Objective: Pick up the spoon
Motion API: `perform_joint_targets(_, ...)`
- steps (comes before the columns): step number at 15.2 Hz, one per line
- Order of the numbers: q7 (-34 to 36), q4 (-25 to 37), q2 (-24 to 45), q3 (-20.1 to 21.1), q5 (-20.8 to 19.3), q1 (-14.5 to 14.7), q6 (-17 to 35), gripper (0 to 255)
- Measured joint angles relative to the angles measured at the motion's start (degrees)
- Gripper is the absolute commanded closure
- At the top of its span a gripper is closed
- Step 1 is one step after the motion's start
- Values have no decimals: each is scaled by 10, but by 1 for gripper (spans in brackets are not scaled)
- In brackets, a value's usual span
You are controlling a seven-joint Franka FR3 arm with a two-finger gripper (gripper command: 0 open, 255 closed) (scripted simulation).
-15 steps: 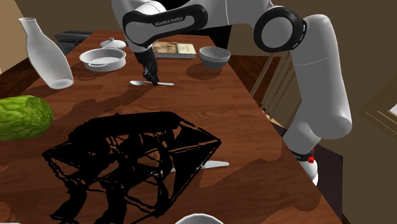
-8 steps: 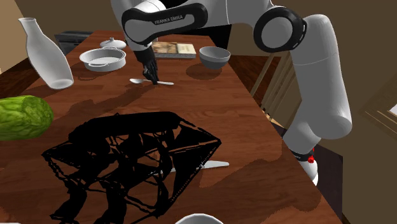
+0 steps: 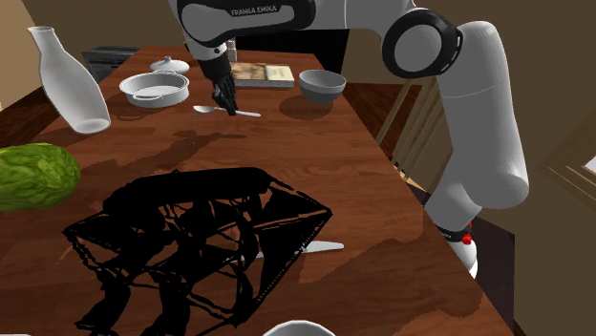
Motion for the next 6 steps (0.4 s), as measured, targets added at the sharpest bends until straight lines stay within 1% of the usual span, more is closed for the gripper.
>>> perform_joint_targets(6,-9,59,9,-1,-1,5,-49,255)
